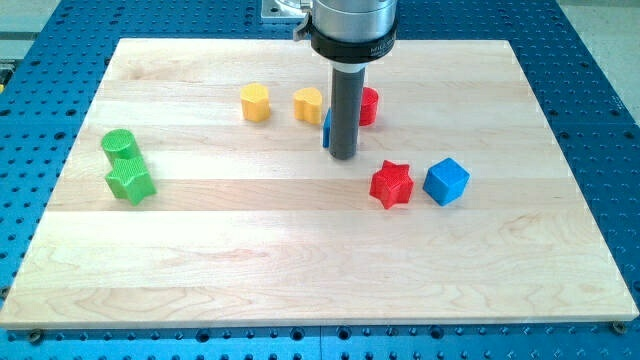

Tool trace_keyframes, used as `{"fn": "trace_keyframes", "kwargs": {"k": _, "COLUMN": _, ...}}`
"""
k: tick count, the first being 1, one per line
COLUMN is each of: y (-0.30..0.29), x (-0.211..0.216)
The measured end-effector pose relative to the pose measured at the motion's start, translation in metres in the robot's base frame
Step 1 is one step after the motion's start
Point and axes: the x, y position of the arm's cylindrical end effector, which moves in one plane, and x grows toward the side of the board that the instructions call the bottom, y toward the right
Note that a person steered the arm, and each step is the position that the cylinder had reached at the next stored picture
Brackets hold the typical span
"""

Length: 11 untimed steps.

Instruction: Slide the blue triangle slightly to the right

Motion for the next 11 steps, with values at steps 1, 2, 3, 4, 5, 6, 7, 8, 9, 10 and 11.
{"fn": "trace_keyframes", "kwargs": {"k": 1, "y": 0.01, "x": 0.009}}
{"fn": "trace_keyframes", "kwargs": {"k": 2, "y": 0.018, "x": 0.017}}
{"fn": "trace_keyframes", "kwargs": {"k": 3, "y": -0.003, "x": 0.017}}
{"fn": "trace_keyframes", "kwargs": {"k": 4, "y": -0.057, "x": 0.019}}
{"fn": "trace_keyframes", "kwargs": {"k": 5, "y": -0.084, "x": 0.016}}
{"fn": "trace_keyframes", "kwargs": {"k": 6, "y": -0.072, "x": -0.027}}
{"fn": "trace_keyframes", "kwargs": {"k": 7, "y": -0.067, "x": -0.038}}
{"fn": "trace_keyframes", "kwargs": {"k": 8, "y": -0.059, "x": -0.038}}
{"fn": "trace_keyframes", "kwargs": {"k": 9, "y": -0.019, "x": -0.039}}
{"fn": "trace_keyframes", "kwargs": {"k": 10, "y": -0.016, "x": -0.024}}
{"fn": "trace_keyframes", "kwargs": {"k": 11, "y": -0.015, "x": -0.001}}
